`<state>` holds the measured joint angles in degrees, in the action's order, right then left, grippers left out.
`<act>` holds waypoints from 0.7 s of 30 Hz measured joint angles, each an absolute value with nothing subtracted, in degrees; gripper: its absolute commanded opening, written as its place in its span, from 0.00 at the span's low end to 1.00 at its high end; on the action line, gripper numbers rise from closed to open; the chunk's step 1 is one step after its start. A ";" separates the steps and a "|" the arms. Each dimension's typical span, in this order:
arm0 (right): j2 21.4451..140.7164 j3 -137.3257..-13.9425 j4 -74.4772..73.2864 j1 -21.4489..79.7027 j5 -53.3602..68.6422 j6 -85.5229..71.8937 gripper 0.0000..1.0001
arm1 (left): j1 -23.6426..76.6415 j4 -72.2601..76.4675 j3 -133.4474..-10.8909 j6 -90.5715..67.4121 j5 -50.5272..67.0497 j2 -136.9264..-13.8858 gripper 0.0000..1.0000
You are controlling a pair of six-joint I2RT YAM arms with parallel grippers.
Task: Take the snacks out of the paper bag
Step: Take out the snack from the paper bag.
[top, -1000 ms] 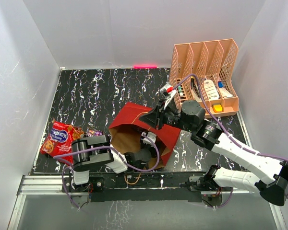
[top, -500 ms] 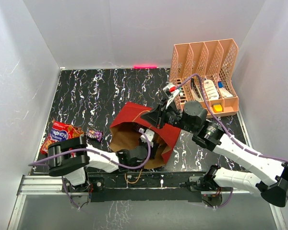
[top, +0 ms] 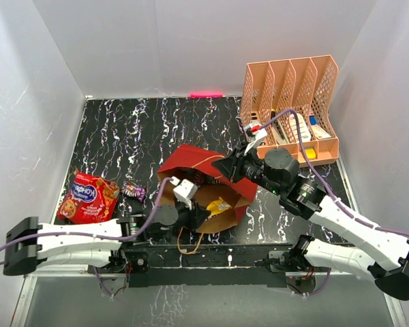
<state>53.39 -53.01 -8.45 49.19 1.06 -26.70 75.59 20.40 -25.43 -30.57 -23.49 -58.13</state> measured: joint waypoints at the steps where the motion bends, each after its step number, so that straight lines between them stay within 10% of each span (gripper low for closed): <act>1: 53.30 -52.93 -9.26 49.19 0.23 -26.76 0.07 | 75.59 17.45 -25.67 -30.87 -22.83 -55.31 0.15; 21: 45.06 -39.40 -7.07 49.25 -13.10 -33.12 0.07 | 75.59 -28.62 -62.48 -25.39 -15.94 -42.33 0.07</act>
